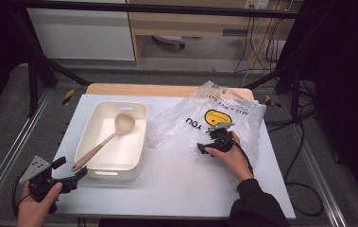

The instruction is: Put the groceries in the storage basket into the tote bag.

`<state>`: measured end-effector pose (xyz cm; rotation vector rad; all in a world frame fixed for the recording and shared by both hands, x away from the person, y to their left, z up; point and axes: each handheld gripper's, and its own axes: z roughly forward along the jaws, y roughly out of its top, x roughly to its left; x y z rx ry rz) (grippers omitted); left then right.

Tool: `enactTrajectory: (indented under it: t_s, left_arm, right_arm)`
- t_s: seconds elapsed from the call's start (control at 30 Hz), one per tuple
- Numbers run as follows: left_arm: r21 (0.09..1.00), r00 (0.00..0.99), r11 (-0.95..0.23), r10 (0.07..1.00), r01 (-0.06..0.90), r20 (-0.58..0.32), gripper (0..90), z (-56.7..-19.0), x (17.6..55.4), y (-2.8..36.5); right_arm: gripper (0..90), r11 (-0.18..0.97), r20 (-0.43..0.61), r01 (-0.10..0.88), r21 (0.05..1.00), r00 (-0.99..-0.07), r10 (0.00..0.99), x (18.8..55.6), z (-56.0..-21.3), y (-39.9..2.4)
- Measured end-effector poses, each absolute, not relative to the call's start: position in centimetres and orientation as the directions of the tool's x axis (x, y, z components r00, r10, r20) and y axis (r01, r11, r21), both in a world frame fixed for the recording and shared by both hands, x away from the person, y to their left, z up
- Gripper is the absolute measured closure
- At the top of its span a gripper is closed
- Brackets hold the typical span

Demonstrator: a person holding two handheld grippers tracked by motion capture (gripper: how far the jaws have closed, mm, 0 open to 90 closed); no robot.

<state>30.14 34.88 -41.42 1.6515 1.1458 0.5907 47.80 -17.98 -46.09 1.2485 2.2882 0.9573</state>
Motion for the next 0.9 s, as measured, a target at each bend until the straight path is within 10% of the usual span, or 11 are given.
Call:
enactTrajectory:
  t_s: [0.23,0.9]
  left_arm:
    - [0.912,0.433,-0.050,0.890,0.407,-0.144,4.3,-41.4,30.2,34.8]
    - [0.909,0.426,-0.053,0.893,0.414,-0.142,4.4,-41.6,30.2,34.8]
  right_arm:
    - [7.0,0.390,0.003,0.581,0.714,-0.560,0.829,47.7,-46.2,-18.1]
    - [77.5,0.290,0.056,0.578,0.763,-0.506,0.861,48.6,-45.9,-19.8]
